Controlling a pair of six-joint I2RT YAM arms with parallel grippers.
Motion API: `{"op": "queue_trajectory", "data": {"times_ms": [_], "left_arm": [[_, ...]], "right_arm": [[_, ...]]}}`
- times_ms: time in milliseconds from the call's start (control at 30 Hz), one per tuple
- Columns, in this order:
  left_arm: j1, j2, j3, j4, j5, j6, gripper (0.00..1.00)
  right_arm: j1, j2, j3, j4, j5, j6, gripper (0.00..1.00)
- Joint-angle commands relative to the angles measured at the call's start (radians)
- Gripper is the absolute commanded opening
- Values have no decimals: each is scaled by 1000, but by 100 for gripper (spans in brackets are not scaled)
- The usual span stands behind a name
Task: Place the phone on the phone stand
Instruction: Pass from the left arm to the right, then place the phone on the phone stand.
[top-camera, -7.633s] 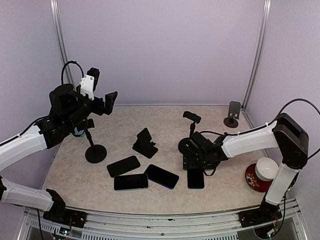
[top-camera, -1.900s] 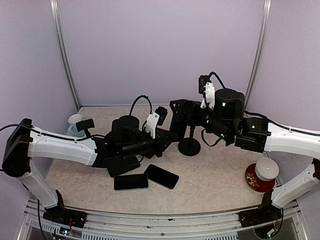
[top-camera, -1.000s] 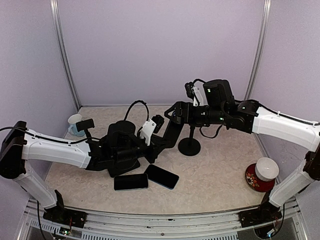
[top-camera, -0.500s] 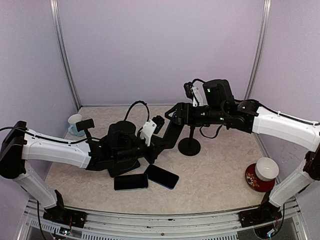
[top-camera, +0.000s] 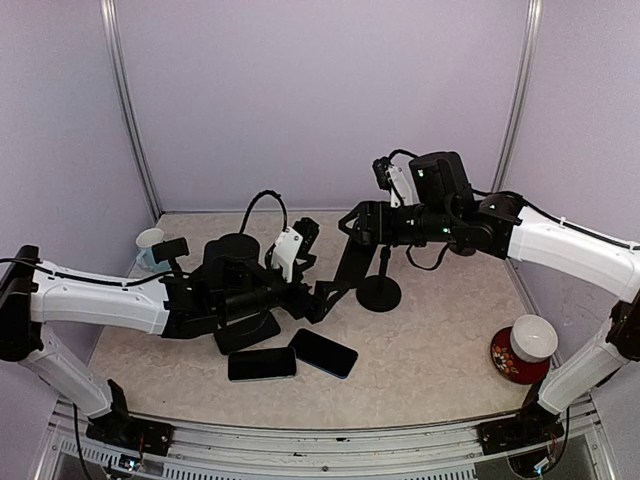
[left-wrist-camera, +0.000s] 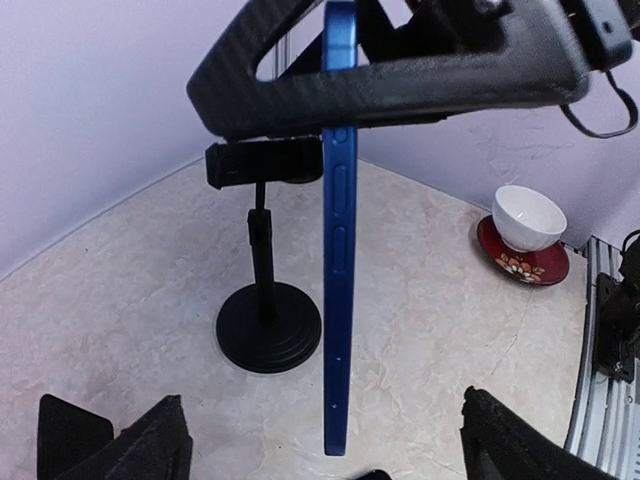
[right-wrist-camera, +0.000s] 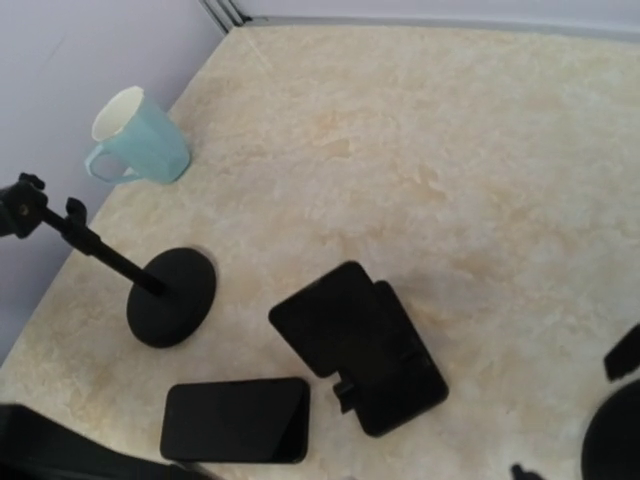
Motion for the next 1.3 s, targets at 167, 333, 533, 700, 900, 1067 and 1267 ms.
{"op": "queue_trajectory", "data": {"times_ms": [167, 333, 533, 700, 900, 1067, 1267], "left_arm": [[24, -163, -1, -64, -85, 44, 99], [120, -221, 16, -134, -49, 56, 99], [221, -265, 32, -179, -22, 48, 99], [239, -271, 72, -229, -31, 63, 99], [268, -251, 158, -314, -35, 89, 99], [308, -220, 229, -379, 9, 108, 99], [338, -238, 154, -303, 21, 126, 99]], "right_arm": [[-108, -104, 46, 89, -20, -33, 40], [-170, -159, 54, 94, 30, -60, 40], [-264, -217, 45, 106, 110, -90, 40], [-358, -224, 57, 100, 128, -113, 39], [-469, -201, 71, 95, 191, -202, 39], [-551, -163, 96, 85, 255, -240, 39], [-584, -100, 133, 89, 369, -303, 39]]}}
